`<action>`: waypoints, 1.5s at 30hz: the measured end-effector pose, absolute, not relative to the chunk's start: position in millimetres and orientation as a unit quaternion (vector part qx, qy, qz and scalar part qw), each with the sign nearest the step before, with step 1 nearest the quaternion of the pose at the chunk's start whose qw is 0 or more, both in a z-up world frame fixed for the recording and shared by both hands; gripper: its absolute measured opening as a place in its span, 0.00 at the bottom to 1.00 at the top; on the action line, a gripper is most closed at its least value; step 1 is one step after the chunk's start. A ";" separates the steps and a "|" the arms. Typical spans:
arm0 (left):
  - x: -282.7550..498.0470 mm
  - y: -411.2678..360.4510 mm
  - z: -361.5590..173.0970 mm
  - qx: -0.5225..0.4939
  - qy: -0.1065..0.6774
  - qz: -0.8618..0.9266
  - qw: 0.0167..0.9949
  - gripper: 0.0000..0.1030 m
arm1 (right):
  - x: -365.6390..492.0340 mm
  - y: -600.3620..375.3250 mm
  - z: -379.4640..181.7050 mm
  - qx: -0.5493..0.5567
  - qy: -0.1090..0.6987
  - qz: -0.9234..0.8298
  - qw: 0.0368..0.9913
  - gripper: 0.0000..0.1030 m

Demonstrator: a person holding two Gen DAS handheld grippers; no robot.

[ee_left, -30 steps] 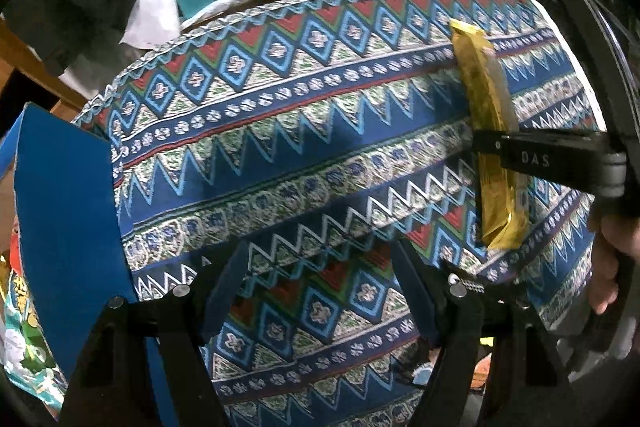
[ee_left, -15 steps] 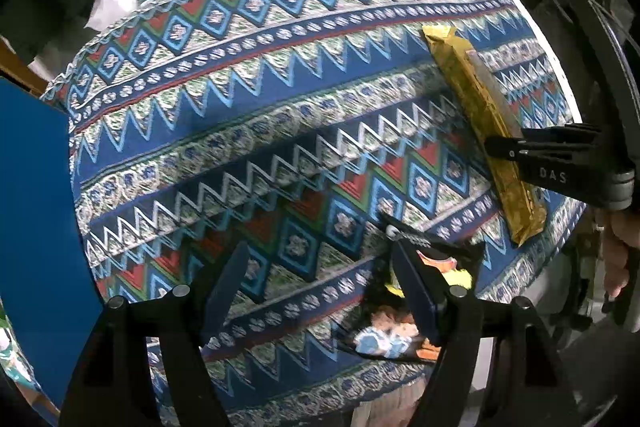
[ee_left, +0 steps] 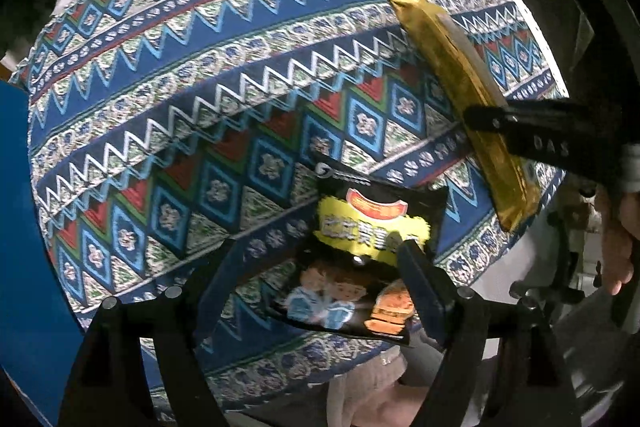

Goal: Organize snacks
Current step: 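Grasp the black yellow-label snack bag with the left tool, then lift the black bag with the left tool while the right tool carries the yellow bar over the box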

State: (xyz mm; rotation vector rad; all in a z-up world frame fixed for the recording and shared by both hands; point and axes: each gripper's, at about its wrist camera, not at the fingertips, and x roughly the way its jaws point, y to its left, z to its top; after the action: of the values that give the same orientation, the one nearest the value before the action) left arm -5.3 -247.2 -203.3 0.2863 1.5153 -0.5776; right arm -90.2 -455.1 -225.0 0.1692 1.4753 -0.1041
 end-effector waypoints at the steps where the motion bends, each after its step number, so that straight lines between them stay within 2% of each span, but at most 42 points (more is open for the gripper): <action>1: -7.0 -249.0 -204.1 0.127 0.676 -0.259 0.678 0.79 | -89.8 -454.3 -225.8 0.075 0.671 -0.049 0.736 0.32; 5: -16.2 -259.4 -211.4 0.121 0.681 -0.269 0.670 0.81 | -86.5 -450.2 -227.1 0.076 0.674 -0.049 0.733 0.37; 7: -19.9 -264.8 -215.6 0.128 0.679 -0.268 0.671 0.86 | -88.3 -450.5 -229.3 0.079 0.674 -0.049 0.733 0.37; 12: -31.5 -283.7 -233.1 0.134 0.681 -0.263 0.670 0.86 | -75.8 -462.0 -234.9 0.092 0.667 -0.053 0.738 0.41; 19: -39.1 -301.4 -247.2 0.155 0.667 -0.265 0.678 0.87 | -61.9 -471.7 -237.1 0.101 0.655 -0.057 0.747 0.41; 21: -38.8 -297.8 -247.8 0.159 0.661 -0.271 0.682 0.86 | -60.0 -476.4 -237.6 0.096 0.654 -0.058 0.748 0.41; 22: -38.3 -299.6 -248.8 0.158 0.659 -0.274 0.683 0.84 | -62.2 -479.7 -238.5 0.092 0.654 -0.059 0.749 0.39; 23: -37.7 -299.2 -248.4 0.157 0.657 -0.275 0.684 0.81 | -55.9 -481.0 -238.8 0.088 0.653 -0.062 0.750 0.33; 25: -34.3 -297.0 -247.6 0.151 0.658 -0.275 0.685 0.75 | -53.2 -484.1 -238.3 0.081 0.650 -0.063 0.753 0.32; 28: -30.9 -292.5 -247.6 0.148 0.656 -0.261 0.693 0.74 | -51.7 -469.7 -237.8 0.067 0.672 -0.076 0.734 0.32; 34: -24.1 -278.3 -242.6 0.144 0.648 -0.241 0.708 0.73 | -43.4 -436.8 -226.6 0.045 0.667 -0.069 0.741 0.32; 45: -5.3 -240.1 -198.2 0.128 0.608 -0.194 0.759 0.73 | -22.5 -398.7 -174.9 0.031 0.649 -0.061 0.757 0.32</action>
State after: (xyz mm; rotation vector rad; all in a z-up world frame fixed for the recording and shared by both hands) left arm -5.3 -240.1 -198.2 0.2796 1.3237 -0.4232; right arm -22.5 -398.7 -174.9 0.0668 1.4150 -0.1331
